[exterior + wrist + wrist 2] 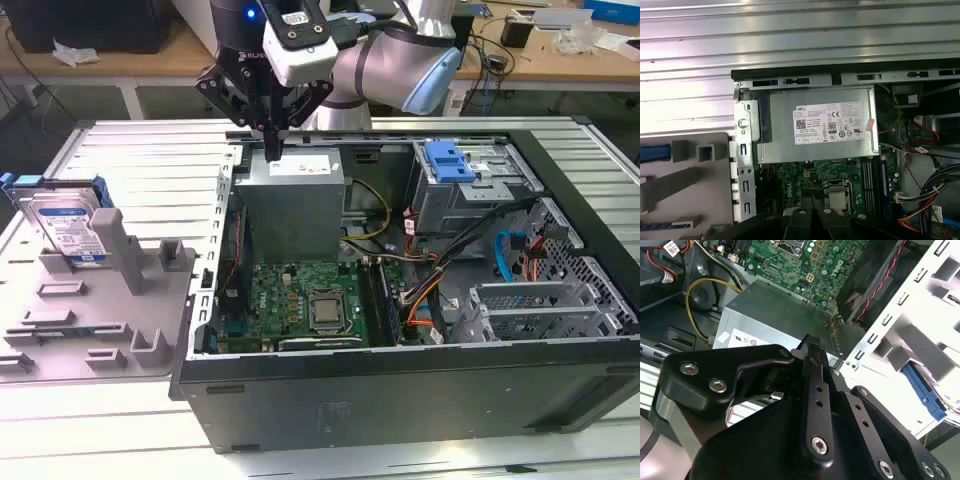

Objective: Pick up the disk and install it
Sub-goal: 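Reach for the disk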

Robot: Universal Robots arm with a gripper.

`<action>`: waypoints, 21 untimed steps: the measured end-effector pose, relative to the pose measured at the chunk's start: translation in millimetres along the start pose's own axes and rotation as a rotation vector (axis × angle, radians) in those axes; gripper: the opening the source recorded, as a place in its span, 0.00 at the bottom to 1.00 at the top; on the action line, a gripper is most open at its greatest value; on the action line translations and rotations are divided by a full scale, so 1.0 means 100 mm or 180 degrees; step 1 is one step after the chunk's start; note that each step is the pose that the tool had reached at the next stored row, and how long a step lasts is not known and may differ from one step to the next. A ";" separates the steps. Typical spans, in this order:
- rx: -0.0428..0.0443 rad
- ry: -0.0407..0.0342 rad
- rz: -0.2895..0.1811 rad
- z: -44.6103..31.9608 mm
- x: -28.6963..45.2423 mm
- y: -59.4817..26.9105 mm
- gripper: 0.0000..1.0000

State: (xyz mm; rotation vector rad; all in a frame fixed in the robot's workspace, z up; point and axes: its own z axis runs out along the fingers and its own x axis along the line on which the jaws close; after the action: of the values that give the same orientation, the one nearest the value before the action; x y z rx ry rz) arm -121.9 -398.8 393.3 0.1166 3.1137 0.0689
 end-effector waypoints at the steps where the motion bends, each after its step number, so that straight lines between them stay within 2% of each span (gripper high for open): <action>1: 0.0000 0.0000 0.0000 0.000 0.000 0.000 0.11; 13: 0.0000 0.0000 0.0000 0.000 0.000 0.000 0.11; 15: 0.0000 0.0000 0.0001 -0.001 0.017 0.000 0.11; 19: 0.0000 0.0000 0.0002 -0.002 0.134 0.002 0.11; 21: 0.0000 0.0000 0.0003 -0.004 0.249 0.005 0.11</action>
State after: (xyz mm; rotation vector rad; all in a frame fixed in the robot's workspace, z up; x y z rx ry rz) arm -146.7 -396.5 393.1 0.1183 3.1136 0.0688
